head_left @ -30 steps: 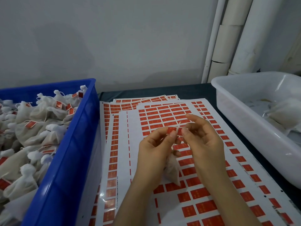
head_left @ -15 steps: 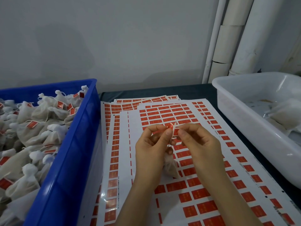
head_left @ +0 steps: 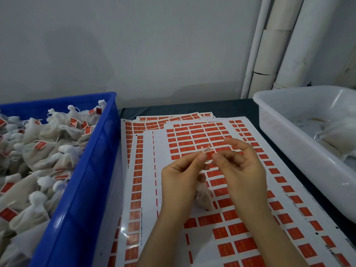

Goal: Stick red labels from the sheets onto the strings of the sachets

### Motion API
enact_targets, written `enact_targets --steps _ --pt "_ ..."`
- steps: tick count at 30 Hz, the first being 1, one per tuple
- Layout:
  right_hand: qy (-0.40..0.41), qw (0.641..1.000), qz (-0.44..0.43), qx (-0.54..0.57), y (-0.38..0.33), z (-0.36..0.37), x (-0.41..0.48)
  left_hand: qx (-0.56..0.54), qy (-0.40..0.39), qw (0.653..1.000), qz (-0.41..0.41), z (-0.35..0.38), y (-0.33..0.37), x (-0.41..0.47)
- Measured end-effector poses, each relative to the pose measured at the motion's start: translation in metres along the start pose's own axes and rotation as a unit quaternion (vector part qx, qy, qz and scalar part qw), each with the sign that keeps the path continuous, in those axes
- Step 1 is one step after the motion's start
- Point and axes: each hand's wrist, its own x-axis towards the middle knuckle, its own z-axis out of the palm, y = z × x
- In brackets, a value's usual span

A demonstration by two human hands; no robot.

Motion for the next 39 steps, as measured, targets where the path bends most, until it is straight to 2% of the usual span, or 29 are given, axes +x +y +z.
enact_targets --steps 13,29,36,39 --pt "0.055 0.998 0.024 -0.027 0.002 -0.0003 -0.0007 0.008 0.003 1.0 -0.016 0.0006 0.0013 -0.0018" --pt "0.064 0.996 0.019 -0.058 0.0044 0.0012 0.0006 0.029 0.011 0.999 -0.015 0.0027 -0.0007 -0.0011" --pt "0.042 0.996 0.009 -0.075 0.0036 0.0021 0.0004 0.035 0.018 0.999 -0.014 0.0027 -0.0024 0.0003" --pt "0.001 0.997 0.006 -0.078 0.0021 0.0024 0.0005 0.032 0.017 0.999 -0.012 0.0019 -0.0024 0.001"
